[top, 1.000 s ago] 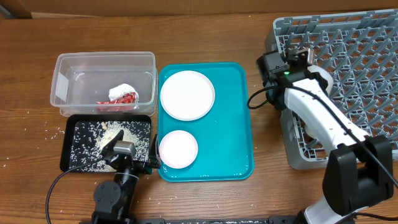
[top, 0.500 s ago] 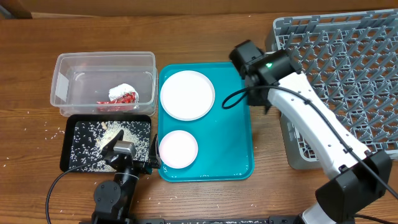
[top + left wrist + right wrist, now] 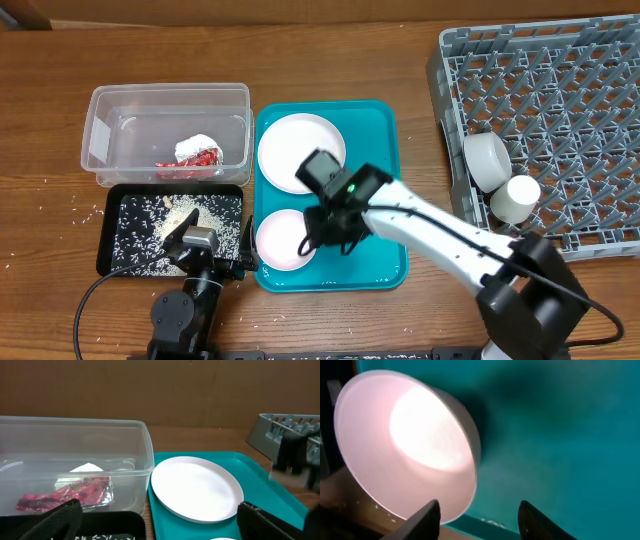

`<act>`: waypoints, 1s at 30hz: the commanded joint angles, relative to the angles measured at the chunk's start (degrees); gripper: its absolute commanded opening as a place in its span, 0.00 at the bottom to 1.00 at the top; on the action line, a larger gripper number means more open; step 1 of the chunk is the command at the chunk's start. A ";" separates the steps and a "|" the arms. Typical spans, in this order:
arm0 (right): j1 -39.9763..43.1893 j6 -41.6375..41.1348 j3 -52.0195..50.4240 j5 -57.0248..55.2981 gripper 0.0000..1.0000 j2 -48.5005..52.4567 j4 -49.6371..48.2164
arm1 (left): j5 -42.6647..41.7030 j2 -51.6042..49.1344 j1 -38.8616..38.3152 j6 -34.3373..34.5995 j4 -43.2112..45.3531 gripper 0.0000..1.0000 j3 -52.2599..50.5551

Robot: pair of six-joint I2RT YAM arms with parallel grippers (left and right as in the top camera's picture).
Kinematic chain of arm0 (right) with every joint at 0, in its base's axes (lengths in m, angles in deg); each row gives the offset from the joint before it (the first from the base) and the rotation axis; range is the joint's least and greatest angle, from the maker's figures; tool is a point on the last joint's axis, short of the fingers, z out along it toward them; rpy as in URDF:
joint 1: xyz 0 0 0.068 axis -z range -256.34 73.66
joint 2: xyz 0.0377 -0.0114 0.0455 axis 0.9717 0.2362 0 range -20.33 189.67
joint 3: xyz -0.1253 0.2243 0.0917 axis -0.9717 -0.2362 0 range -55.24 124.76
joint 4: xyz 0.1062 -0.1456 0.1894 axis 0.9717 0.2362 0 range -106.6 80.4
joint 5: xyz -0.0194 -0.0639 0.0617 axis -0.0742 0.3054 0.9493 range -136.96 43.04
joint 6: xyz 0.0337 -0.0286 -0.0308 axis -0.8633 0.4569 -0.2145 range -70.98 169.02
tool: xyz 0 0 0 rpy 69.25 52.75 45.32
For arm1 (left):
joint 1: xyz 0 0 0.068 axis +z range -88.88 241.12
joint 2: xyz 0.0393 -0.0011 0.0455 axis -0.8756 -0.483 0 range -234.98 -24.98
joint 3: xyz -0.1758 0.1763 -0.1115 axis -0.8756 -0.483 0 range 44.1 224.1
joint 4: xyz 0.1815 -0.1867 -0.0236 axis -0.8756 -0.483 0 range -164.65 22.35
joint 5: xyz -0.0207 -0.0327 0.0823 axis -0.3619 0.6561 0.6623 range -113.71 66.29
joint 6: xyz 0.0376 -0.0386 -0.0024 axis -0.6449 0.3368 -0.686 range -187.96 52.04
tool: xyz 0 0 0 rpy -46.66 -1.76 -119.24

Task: Sort waste into correct bins and load items into the dishwasher
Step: 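Grasp the pink bowl with the right gripper and place it in the rack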

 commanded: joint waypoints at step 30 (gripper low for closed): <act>22.97 10.38 12.74 -84.17 0.04 -11.19 -3.32 | -0.42 0.61 0.42 -0.98 0.11 1.00 -0.35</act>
